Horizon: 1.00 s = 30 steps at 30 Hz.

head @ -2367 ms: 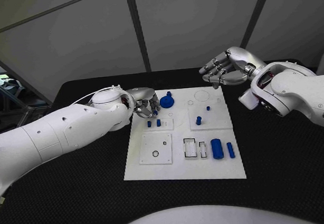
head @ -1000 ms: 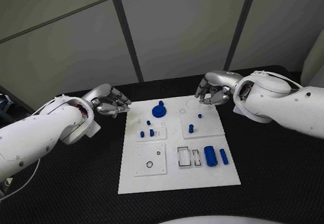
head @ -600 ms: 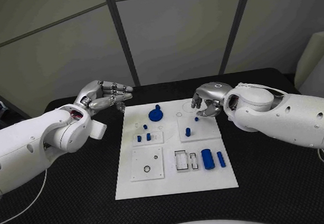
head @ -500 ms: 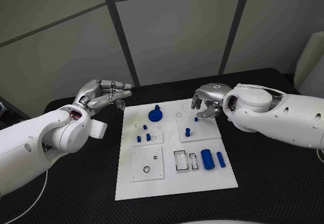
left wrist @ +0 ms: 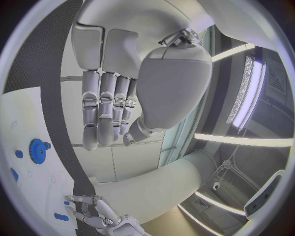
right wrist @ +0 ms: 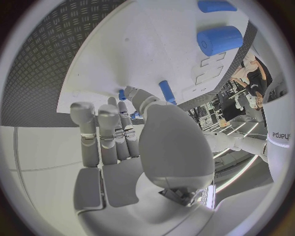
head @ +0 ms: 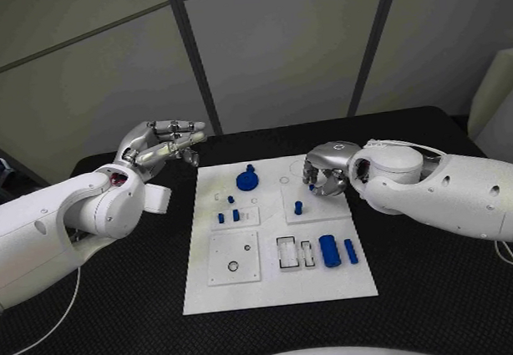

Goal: Assemble the parts on the task board

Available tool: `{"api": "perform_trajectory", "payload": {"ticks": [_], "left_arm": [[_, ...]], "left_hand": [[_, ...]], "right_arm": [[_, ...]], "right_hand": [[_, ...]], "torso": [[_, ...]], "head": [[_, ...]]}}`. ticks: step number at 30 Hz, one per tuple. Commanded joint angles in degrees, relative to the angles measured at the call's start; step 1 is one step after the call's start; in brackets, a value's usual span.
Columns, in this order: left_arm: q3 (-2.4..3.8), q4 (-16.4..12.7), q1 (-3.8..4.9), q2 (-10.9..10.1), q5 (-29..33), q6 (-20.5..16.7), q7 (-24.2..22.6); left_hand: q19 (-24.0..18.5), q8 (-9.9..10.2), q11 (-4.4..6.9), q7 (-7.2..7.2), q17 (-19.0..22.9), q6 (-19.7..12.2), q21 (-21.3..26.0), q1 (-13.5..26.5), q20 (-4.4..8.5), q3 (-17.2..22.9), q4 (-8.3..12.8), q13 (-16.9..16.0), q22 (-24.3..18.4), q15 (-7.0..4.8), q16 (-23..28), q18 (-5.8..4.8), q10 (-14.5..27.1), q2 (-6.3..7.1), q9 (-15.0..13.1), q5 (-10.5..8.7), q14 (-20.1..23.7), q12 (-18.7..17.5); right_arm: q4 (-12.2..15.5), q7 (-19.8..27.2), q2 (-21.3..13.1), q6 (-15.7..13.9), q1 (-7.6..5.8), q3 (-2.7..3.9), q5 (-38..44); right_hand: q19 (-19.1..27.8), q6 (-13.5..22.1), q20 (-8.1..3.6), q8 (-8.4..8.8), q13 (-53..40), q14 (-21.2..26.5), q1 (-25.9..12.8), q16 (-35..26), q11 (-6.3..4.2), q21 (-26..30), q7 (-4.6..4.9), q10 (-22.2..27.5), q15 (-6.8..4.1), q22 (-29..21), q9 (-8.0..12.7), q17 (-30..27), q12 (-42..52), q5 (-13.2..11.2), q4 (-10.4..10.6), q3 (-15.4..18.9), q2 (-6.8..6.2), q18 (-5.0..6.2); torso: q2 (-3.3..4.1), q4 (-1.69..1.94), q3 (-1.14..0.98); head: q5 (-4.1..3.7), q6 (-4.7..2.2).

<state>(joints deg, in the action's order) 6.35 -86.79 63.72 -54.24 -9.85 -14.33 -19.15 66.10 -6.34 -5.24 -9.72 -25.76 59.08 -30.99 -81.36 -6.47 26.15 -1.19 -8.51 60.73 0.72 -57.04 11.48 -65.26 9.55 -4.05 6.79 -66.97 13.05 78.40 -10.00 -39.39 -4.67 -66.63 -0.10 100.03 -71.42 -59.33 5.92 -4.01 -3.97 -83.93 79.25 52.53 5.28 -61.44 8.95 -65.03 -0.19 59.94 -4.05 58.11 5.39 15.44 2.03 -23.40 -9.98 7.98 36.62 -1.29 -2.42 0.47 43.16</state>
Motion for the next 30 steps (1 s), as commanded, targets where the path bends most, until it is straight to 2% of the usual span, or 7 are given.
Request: {"api": "perform_trajectory", "payload": {"ticks": [1, 8, 12, 15, 20, 27, 30], "left_arm": [[0.02, -0.2, 0.05, -0.1, 1.9, -0.1, -1.8], [0.02, -0.1, 0.05, 0.0, 2.0, -0.2, -1.8], [0.02, 0.0, 0.05, 0.1, 2.0, -0.3, -1.8], [0.02, 0.1, 0.05, 0.1, 2.0, -0.3, -1.7], [0.02, 0.1, 0.05, 0.1, 2.0, -0.4, -1.5], [0.02, 0.2, 0.05, 0.0, 2.0, -0.2, -1.1], [0.02, 0.3, 0.05, -0.1, 2.0, 0.2, -0.5]], "left_hand": [[-0.4, -0.3, -0.16, 0.13, 0.1, 0.3, 0.4, 0.0, -0.04, -0.3, 0.0, -0.1, -0.1, 0.12, 0.2, -1.01, 0.1, -0.66, 0.1, -0.13, 0.4, 0.3], [-0.4, -0.3, -0.15, 0.13, 0.1, 0.3, 0.5, -0.1, -0.04, -0.3, 0.0, -0.1, -0.1, 0.12, 0.2, -1.01, 0.1, -0.74, 0.1, -0.11, 0.3, 0.3], [-0.4, -0.3, -0.15, 0.12, 0.1, 0.3, 0.5, -0.2, -0.03, -0.3, 0.1, -0.1, -0.1, 0.11, 0.2, -1.00, 0.1, -0.82, 0.1, -0.07, 0.3, 0.4], [-0.4, -0.3, -0.15, 0.12, 0.1, 0.3, 0.5, -0.2, -0.03, -0.3, 0.1, -0.1, -0.1, 0.11, 0.2, -1.00, 0.1, -0.82, 0.1, -0.07, 0.3, 0.4], [-0.4, -0.3, -0.15, 0.11, 0.1, 0.3, 0.5, -0.2, -0.03, -0.3, 0.1, -0.2, -0.1, 0.10, 0.2, -1.00, 0.2, -0.86, 0.1, -0.06, 0.3, 0.5], [-0.4, -0.3, -0.16, 0.10, 0.1, 0.3, 0.6, -0.3, -0.02, -0.3, 0.2, -0.2, -0.2, 0.10, 0.2, -1.00, 0.2, -0.90, 0.1, -0.03, 0.3, 0.5], [-0.4, -0.3, -0.20, 0.05, 0.1, 0.2, 0.6, -0.4, -0.01, -0.4, 0.3, -0.2, -0.2, 0.11, 0.2, -1.00, 0.4, -0.93, 0.1, -0.01, 0.3, 0.6]], "right_arm": [[-0.2, 0.0, 0.1, 2.1, 0.13, -0.01, 0.5], [-0.4, 0.2, 0.5, 2.0, 0.50, -0.02, 0.5], [-0.7, 0.3, 0.8, 1.8, 0.72, -0.02, 0.6], [-0.8, 0.2, 0.9, 1.5, 0.89, -0.02, 0.9], [-0.7, -0.7, 0.9, 1.0, 1.02, -0.02, 2.1], [-0.3, -2.4, 0.7, -0.7, 1.08, -0.02, 4.1], [0.3, -3.0, 0.5, -1.4, 1.11, -0.01, 4.6]], "right_hand": [[-0.8, -0.8, -0.04, -0.33, 0.1, -3.1, 0.4, 1.7, -0.15, -1.4, -0.07, -0.7, 0.11, 1.4, -0.1, 1.2, 0.5, 0.4, -0.1, -0.6, 0.33, -1.08], [-2.0, -2.0, -0.14, -0.68, 0.1, -3.3, 0.6, 5.0, -0.39, -3.9, -0.24, -1.7, -0.04, 3.8, -0.2, 3.4, 1.0, 0.6, -0.3, -1.7, 1.10, -1.54], [-3.0, -3.4, -0.29, -1.19, 0.0, -3.4, 1.1, 7.7, -0.70, -6.1, -0.54, -2.8, -0.30, 6.1, -0.4, 5.2, 1.5, -0.7, -0.5, -2.9, 2.42, -1.97], [-5.1, -5.5, -0.64, -2.11, -0.3, -3.8, 1.9, 11.4, -1.38, -9.8, -1.11, -5.0, -0.78, 9.8, -0.8, 7.9, 2.4, -1.5, -1.3, -4.0, 3.82, -2.75], [-6.5, -7.0, -1.12, -2.73, -0.7, -3.8, 2.6, 12.9, -1.99, -12.5, -1.62, -7.0, -1.24, 12.6, -1.2, 8.6, 2.9, -1.8, -2.4, -5.2, 5.03, -3.32], [-7.0, -7.4, -1.37, -2.65, -0.8, -3.5, 2.7, 13.9, -2.08, -14.2, -1.65, -7.8, -1.31, 14.3, -1.4, 8.8, 2.5, -1.7, -3.7, -7.4, 5.26, -3.63], [-7.0, -7.4, -1.33, -2.54, -0.8, -3.4, 2.5, 14.1, -2.03, -14.5, -1.58, -7.8, -1.27, 14.6, -1.4, 8.8, 2.3, -1.6, -4.0, -8.0, 5.10, -3.68]], "torso": [[0.00, -0.05, -0.08], [-0.03, -0.03, -0.10], [-0.01, 0.01, -0.09], [-0.03, -0.06, -0.07], [0.02, -0.07, -0.06], [-0.05, -0.05, -0.08], [-0.05, -0.06, -0.11]], "head": [[0.25, 0.13], [0.28, 0.17], [0.27, 0.22], [0.36, 0.32], [0.33, 0.41], [0.37, 0.61], [0.45, 0.40]]}}
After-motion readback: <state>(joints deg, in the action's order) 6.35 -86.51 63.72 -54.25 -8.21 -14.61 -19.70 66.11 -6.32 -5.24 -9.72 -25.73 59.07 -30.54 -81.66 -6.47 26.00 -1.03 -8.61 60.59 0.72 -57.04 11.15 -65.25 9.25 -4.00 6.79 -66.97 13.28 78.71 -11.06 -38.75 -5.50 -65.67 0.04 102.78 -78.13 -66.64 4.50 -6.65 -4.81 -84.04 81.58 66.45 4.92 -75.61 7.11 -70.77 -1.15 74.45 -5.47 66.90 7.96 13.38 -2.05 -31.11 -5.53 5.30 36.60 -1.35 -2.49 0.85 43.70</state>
